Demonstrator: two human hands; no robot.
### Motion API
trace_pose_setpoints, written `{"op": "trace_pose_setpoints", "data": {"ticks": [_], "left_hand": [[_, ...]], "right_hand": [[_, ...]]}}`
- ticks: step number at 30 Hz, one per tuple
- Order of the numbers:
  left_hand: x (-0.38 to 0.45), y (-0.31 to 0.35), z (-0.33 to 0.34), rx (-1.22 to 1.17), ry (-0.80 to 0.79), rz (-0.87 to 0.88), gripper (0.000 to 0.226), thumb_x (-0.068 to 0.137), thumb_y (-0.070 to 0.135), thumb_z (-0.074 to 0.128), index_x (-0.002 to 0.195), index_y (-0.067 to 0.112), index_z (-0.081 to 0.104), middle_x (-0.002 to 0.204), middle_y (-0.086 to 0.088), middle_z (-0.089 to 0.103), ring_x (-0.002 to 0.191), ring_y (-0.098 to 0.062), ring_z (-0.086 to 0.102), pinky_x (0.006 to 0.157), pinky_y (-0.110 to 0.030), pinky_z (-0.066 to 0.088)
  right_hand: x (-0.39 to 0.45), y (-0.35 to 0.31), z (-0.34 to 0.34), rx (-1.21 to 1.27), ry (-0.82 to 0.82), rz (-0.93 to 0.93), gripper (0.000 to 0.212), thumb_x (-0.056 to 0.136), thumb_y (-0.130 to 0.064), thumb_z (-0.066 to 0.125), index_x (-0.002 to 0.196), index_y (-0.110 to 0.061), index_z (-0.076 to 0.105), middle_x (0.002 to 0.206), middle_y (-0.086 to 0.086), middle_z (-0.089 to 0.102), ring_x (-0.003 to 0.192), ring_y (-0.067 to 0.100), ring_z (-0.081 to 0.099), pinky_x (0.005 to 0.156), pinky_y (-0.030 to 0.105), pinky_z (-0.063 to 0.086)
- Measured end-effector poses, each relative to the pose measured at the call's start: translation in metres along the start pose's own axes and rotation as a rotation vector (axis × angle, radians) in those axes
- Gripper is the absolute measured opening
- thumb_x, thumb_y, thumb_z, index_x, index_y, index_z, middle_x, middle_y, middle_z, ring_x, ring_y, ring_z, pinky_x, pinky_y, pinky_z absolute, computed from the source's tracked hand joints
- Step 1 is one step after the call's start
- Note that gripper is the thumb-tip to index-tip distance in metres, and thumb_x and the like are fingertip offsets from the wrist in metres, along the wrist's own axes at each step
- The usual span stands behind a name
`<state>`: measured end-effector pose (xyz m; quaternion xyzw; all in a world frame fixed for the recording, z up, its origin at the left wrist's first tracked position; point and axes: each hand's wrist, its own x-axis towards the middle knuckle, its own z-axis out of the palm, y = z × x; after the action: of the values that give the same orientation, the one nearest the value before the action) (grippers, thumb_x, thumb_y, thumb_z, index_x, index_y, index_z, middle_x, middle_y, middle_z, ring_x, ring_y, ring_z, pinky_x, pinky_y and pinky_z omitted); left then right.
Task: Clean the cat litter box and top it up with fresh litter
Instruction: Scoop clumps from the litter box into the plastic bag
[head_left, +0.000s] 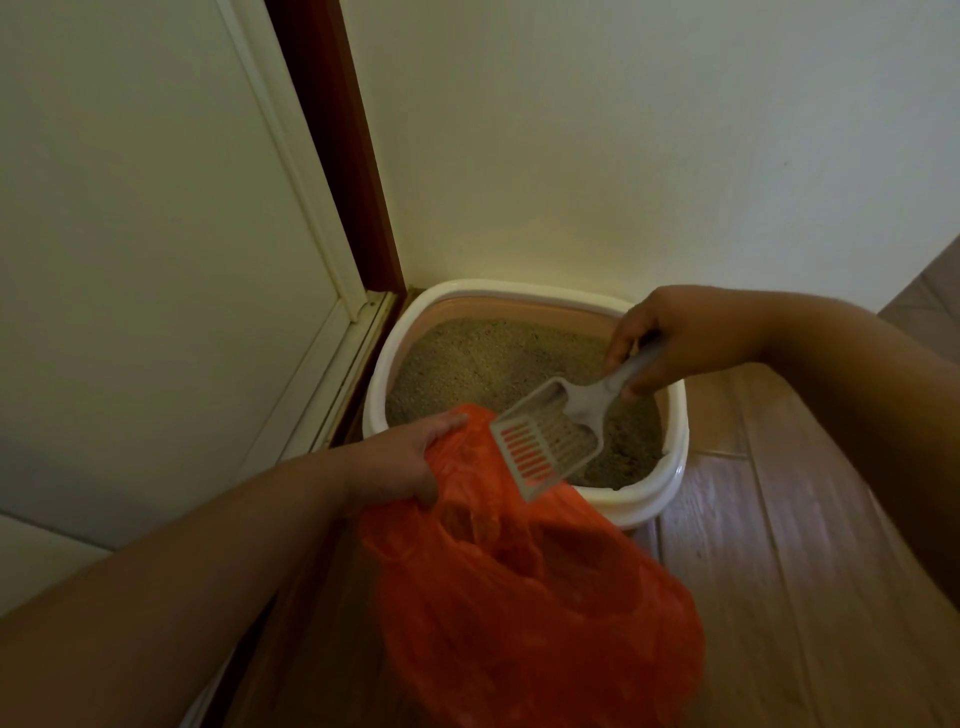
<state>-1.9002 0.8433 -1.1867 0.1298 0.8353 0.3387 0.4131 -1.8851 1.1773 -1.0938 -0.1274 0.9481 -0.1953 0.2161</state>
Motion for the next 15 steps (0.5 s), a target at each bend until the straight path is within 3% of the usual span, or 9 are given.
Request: {"op": "trace_pose_setpoints", "data": {"ticks": [5, 9, 12, 15], "left_hand": [[0.008, -0.008, 0.002, 0.051, 0.018, -0.002, 0.111, 0.073, -0.009, 0.069, 0.158, 0.044, 0.021, 0.165, 0.002, 0.02, 0.138, -0.028, 0.04, 0.091, -0.034, 0.051], [0.011, -0.014, 0.001, 0.031, 0.001, -0.005, 0.111, 0.071, -0.008, 0.069, 0.158, 0.043, 0.022, 0.166, 0.003, 0.019, 0.137, -0.025, 0.04, 0.09, -0.031, 0.052], [0.011, -0.013, 0.001, 0.015, -0.008, 0.002, 0.109, 0.074, -0.011, 0.067, 0.158, 0.042, 0.022, 0.165, 0.001, 0.019, 0.137, -0.025, 0.039, 0.081, -0.025, 0.049], [0.012, -0.013, 0.001, 0.003, -0.015, -0.019, 0.108, 0.076, -0.012, 0.066, 0.158, 0.044, 0.021, 0.165, 0.001, 0.018, 0.138, -0.027, 0.038, 0.089, -0.032, 0.05]], "right_hand": [[0.008, 0.033, 0.011, -0.095, 0.088, 0.125, 0.023, 0.079, -0.033, 0.082, 0.101, -0.033, 0.076, 0.097, -0.015, 0.068, 0.087, 0.002, 0.061, 0.078, 0.023, 0.049], [0.017, 0.051, 0.024, -0.172, 0.047, 0.257, 0.022, 0.08, -0.049, 0.078, 0.095, -0.034, 0.076, 0.09, -0.015, 0.07, 0.083, 0.002, 0.064, 0.08, 0.025, 0.056], [0.021, 0.062, 0.032, -0.264, 0.031, 0.314, 0.02, 0.081, -0.042, 0.078, 0.098, -0.031, 0.076, 0.092, -0.01, 0.069, 0.085, 0.007, 0.064, 0.08, 0.03, 0.058], [0.025, 0.07, 0.035, -0.348, 0.019, 0.359, 0.022, 0.077, -0.033, 0.082, 0.097, -0.029, 0.076, 0.09, -0.009, 0.067, 0.082, 0.009, 0.063, 0.07, 0.024, 0.053]]}}
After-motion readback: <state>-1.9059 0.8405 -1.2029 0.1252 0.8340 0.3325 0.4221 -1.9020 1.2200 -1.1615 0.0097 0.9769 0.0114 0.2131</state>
